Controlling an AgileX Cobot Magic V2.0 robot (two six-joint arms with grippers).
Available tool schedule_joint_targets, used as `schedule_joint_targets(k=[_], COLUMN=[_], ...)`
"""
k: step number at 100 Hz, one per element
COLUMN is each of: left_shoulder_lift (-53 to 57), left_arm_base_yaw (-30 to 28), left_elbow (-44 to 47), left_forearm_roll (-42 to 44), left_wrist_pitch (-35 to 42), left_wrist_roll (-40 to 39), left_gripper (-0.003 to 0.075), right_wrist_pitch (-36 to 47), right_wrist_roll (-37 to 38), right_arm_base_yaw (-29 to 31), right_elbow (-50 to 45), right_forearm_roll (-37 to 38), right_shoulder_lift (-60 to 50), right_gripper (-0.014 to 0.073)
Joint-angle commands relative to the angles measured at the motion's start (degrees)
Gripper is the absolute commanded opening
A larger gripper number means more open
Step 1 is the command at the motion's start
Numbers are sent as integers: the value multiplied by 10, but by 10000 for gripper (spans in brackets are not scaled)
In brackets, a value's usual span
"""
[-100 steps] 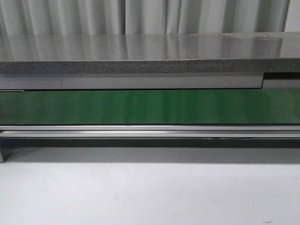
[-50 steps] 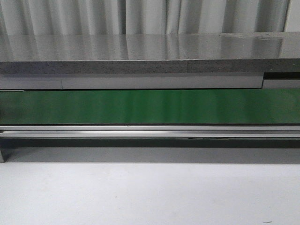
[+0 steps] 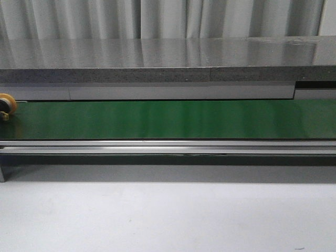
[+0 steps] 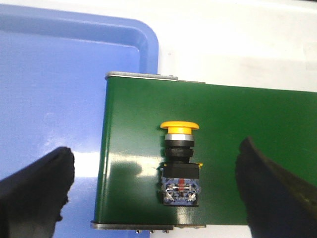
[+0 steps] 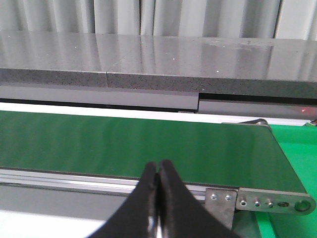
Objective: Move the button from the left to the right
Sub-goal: 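Set the button on the belt end nearest the left arm and release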
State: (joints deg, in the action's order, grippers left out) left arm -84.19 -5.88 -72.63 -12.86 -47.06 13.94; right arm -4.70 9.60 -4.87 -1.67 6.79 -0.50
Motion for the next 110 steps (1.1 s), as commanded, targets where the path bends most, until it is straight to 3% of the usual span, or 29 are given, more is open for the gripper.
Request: schedule_joint_targets(k=[1,35,67,90,110], left_shoulder_lift=[66,303,539,659,674], left_arm_base_yaw=[11,60,102,104,104], left_elbow=[19,246,445,503,519], left_forearm_roll=[-13,-13,-13,-13,-13], left_wrist_pitch=[50,225,300,318,333], left_wrist_roll=[12,16,16,16,16], left_gripper=[623,623,623,623,623], right_wrist_pitch=[47,47,47,47,47], right_wrist_roll=[0,0,0,0,0], right_arm_base_yaw=[0,0,0,0,0], right_elbow=[0,0,0,0,0], right_forearm_roll=[8,8,8,8,8], right_shoulder_lift=[-10,-10,-10,-10,-10], right_gripper=[-68,-68,-68,-68,-68])
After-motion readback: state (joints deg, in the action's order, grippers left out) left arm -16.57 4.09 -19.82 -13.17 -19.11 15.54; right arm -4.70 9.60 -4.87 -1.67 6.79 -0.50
